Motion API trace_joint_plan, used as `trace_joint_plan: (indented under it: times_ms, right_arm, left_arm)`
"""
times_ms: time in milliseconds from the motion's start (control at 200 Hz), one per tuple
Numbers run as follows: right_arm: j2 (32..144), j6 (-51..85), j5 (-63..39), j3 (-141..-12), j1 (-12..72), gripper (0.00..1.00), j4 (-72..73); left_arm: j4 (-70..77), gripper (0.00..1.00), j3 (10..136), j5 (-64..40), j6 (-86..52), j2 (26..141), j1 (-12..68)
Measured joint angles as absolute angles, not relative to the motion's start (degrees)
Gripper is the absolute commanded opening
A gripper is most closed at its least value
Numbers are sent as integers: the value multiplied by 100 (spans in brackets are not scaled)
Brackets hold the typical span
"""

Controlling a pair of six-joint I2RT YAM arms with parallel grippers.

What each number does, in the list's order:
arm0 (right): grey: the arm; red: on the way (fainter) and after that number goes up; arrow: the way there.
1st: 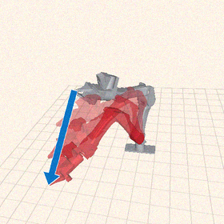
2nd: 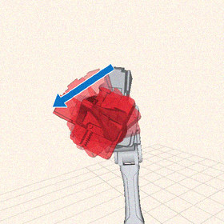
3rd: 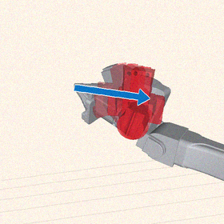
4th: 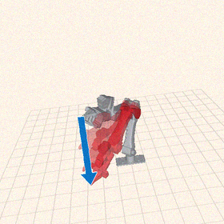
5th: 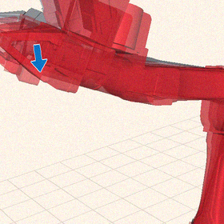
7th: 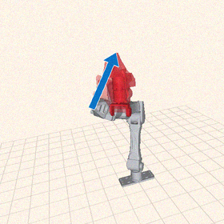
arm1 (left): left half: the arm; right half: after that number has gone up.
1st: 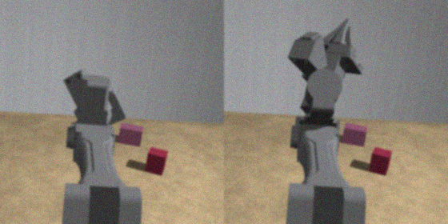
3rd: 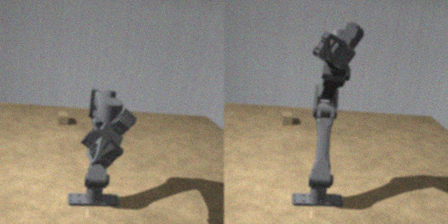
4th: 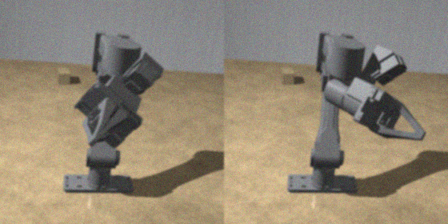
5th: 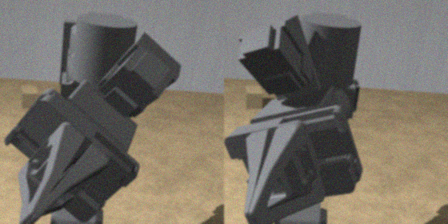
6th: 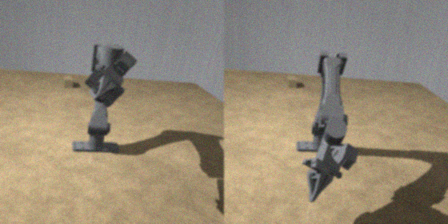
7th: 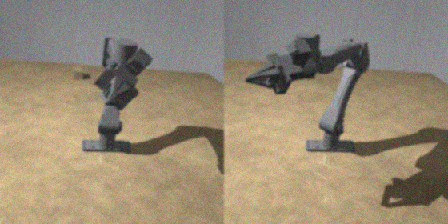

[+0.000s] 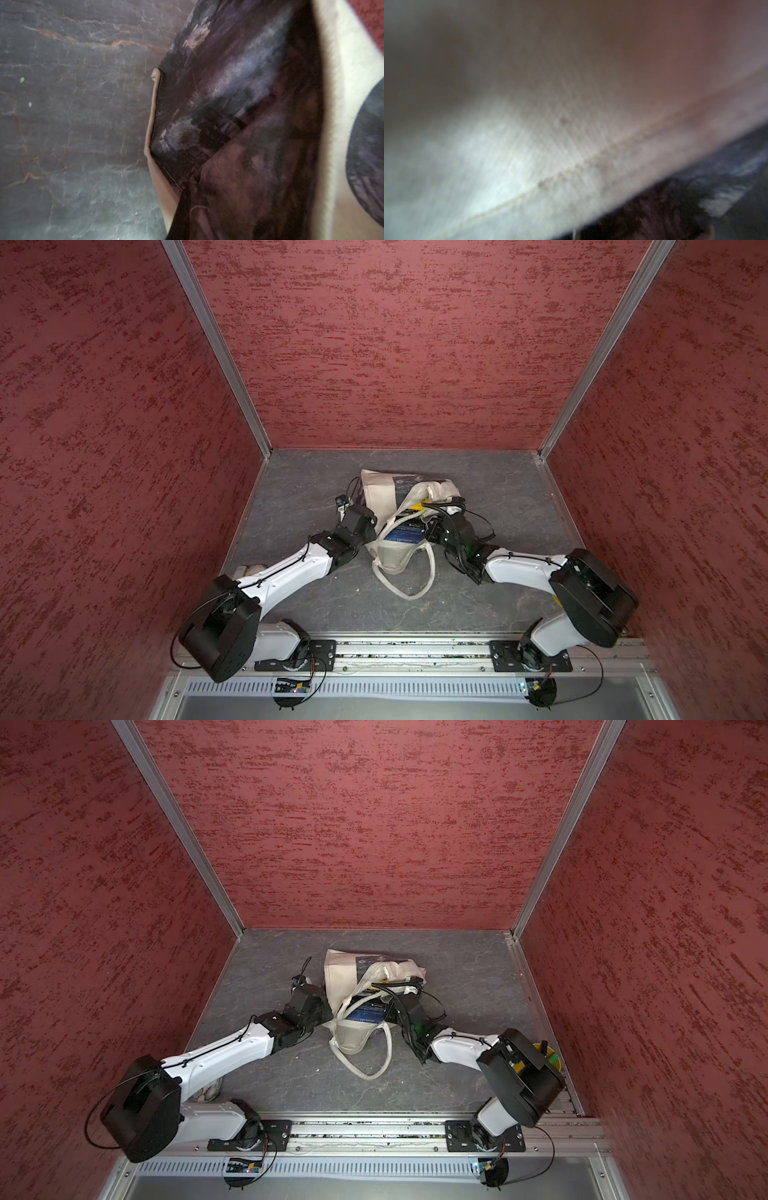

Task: Take out the books from the canvas bag
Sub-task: Adjust the canvas bag at the center of the board.

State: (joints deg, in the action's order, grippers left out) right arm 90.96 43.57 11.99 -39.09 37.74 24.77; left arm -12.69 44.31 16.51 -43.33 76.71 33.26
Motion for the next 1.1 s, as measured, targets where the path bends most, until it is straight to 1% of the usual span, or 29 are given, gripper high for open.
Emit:
trace_joint_plan:
  times_ms: [155, 271, 416, 561, 616, 636, 666, 681, 741, 822, 947, 1097]
  right_arm:
    - [9813, 4106, 1055, -4672, 3336, 0, 2604]
    - [10112, 3911, 908, -5162, 3057, 0, 2574]
    - [10031, 3730, 854, -5297, 2851, 0, 2495]
    - [9712, 3607, 705, -5135, 2744, 0, 2408]
    - [9445, 3594, 663, -4873, 2729, 14, 2449]
    - [9310, 3592, 666, -4751, 2722, 20, 2458]
    - [9100, 3597, 659, -4569, 2711, 33, 2462]
    - [8982, 3546, 644, -4475, 2707, 35, 2445]
    - [8558, 3538, 620, -4163, 2676, 42, 2397]
    - [7972, 3544, 530, -3804, 2648, 53, 2320]
    - [7225, 3520, 419, -3570, 2617, 70, 2176]
    - [6243, 3514, 333, -3347, 2613, 73, 1940]
  left_arm:
    - [-1236, 0, 4840, 1682, -4261, 7950, 3208]
    - [-1210, 0, 4952, 1695, -4298, 7940, 3105]
    - [-1153, 0, 4950, 1702, -4447, 7832, 3085]
    - [-1179, 0, 4851, 1863, -4584, 7710, 3203]
    - [-1208, 0, 4827, 1999, -4615, 7684, 3321]
    - [-1223, 0, 4812, 2058, -4630, 7671, 3369]
    - [-1251, 0, 4788, 2112, -4661, 7651, 3430]
    - [-1269, 0, 4777, 2141, -4670, 7644, 3452]
    - [-1328, 0, 4724, 2196, -4718, 7609, 3527]
    - [-1380, 0, 4698, 2226, -4788, 7566, 3577]
    - [-1413, 0, 4696, 2239, -4869, 7533, 3590]
    - [-1411, 0, 4696, 2196, -4967, 7507, 3592]
